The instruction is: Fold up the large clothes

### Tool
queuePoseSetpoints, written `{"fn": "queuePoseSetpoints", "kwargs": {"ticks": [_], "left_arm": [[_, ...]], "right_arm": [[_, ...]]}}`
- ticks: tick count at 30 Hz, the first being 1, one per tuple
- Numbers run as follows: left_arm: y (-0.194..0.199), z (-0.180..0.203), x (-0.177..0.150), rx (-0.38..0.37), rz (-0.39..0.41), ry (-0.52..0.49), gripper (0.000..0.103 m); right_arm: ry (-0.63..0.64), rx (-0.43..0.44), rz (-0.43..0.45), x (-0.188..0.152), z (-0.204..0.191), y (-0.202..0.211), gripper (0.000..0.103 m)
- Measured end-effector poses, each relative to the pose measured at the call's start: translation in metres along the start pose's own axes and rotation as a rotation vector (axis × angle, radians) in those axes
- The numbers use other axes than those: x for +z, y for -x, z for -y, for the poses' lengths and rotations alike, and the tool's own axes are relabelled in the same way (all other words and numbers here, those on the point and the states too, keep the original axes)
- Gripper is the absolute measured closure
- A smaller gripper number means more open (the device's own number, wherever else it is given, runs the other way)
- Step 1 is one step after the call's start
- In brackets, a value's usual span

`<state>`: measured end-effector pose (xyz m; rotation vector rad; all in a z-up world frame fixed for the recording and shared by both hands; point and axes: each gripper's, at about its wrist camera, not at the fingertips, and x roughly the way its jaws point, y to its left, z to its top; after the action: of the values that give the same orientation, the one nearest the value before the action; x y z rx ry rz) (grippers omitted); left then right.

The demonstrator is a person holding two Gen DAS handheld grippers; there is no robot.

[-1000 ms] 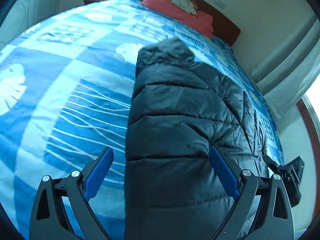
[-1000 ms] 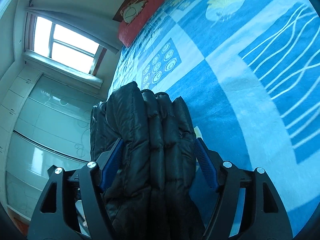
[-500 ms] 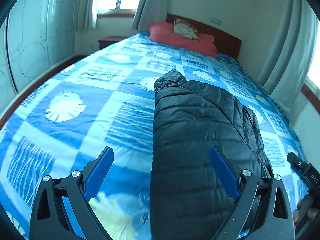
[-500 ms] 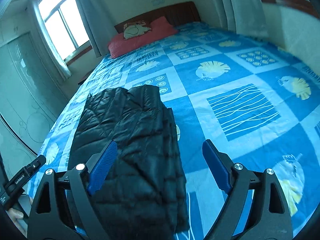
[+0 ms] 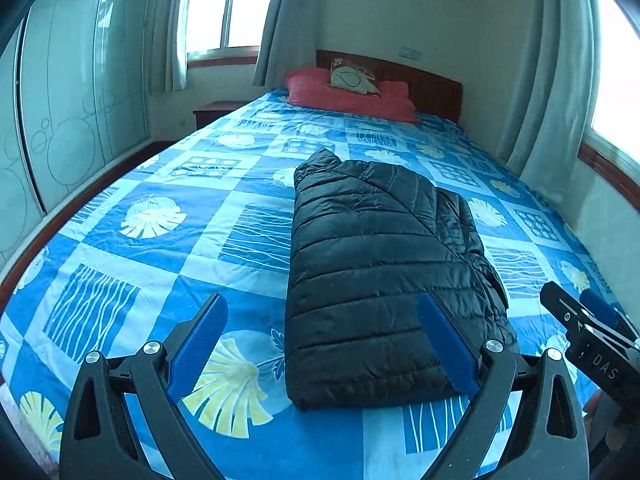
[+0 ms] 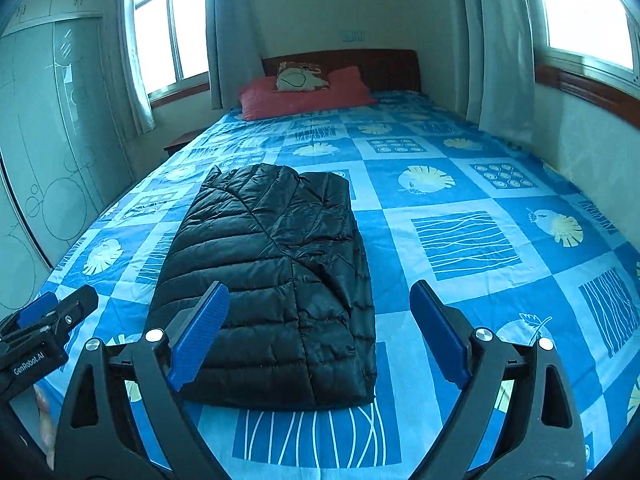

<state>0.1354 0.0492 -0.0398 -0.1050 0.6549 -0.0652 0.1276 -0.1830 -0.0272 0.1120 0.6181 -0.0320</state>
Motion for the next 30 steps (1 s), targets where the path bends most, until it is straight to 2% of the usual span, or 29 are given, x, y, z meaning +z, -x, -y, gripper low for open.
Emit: {"fn": "queuePoseSetpoints", "kwargs": {"ticks": [30], "left_arm": [[0.014, 0.005, -0.016, -0.005, -0.003, 0.002, 0.008]], "right_arm": [[0.016, 0.014, -0.010, -0.013, -0.007, 0.007, 0.011]]}}
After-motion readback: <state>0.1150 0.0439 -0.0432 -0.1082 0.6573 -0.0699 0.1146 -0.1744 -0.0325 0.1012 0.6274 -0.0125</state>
